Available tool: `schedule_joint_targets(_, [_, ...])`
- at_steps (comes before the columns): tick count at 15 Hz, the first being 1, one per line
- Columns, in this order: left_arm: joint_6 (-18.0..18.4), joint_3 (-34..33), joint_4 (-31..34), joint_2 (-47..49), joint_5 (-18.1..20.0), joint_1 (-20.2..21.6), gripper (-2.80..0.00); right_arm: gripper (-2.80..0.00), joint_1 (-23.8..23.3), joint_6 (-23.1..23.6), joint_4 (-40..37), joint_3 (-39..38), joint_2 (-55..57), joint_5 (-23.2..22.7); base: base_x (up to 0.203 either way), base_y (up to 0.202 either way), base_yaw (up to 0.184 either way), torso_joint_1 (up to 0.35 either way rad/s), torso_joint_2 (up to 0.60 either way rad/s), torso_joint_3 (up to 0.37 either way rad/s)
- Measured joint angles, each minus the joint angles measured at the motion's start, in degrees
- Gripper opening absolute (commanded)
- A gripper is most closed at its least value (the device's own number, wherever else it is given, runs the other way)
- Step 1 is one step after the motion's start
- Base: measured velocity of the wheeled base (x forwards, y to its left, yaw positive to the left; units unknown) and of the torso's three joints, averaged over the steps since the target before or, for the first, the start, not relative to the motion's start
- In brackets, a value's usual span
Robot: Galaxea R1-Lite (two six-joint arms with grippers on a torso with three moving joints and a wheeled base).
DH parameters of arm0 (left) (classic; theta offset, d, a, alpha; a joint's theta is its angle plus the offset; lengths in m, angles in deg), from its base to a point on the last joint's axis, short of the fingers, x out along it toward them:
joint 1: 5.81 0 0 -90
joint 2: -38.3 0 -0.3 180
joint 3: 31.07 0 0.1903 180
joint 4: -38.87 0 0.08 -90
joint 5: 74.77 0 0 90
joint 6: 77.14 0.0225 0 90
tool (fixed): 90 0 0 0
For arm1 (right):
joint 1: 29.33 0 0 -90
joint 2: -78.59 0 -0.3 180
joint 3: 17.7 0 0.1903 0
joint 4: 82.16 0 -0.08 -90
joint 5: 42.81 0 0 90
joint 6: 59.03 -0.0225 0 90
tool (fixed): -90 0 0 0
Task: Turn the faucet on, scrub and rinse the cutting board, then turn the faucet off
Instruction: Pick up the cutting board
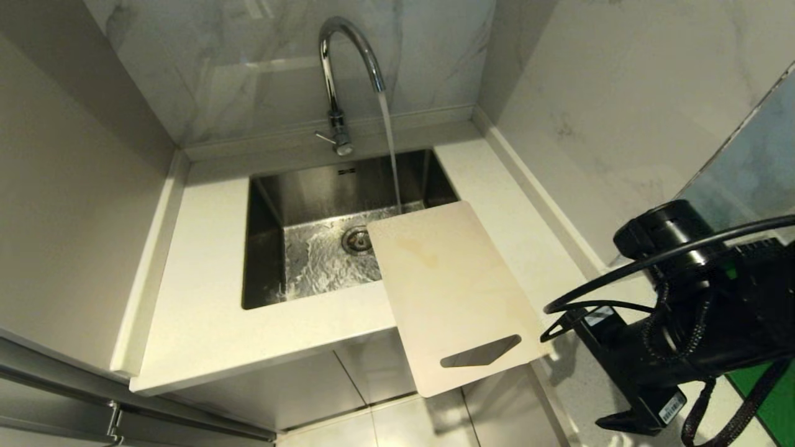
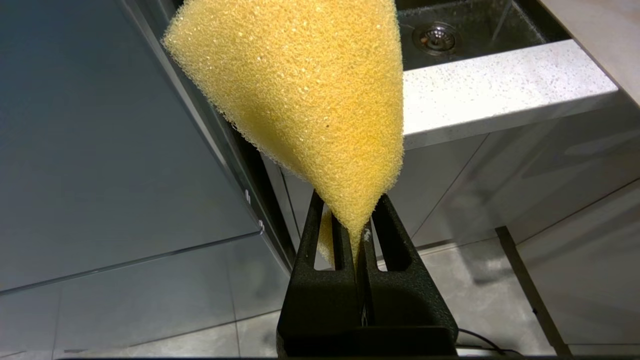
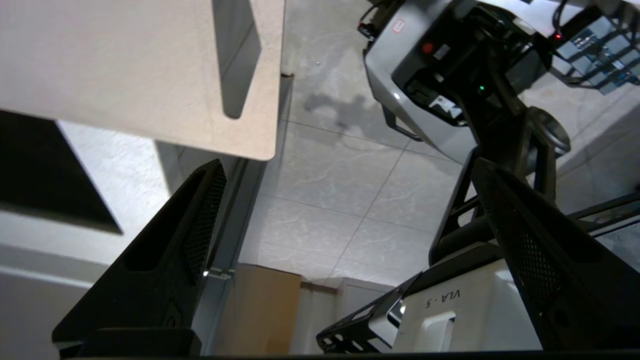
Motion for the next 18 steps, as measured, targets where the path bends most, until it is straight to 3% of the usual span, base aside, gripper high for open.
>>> schedule_joint_targets(8, [0.00,0.00,0.00,0.00,0.00,0.00,-2.80,0.00,0.33,-0.14,6.99,2.95,11.46,1.38,0.000,0.000,0.000,0.000,0.00,0.000])
schedule_joint_targets(18, [0.02,0.00,0.00,0.00,0.00,-0.02,-2.80,0.00,5.06,-0.46,9.02,3.75,20.27,3.40,0.000,0.000,0.000,0.000,0.00,0.000])
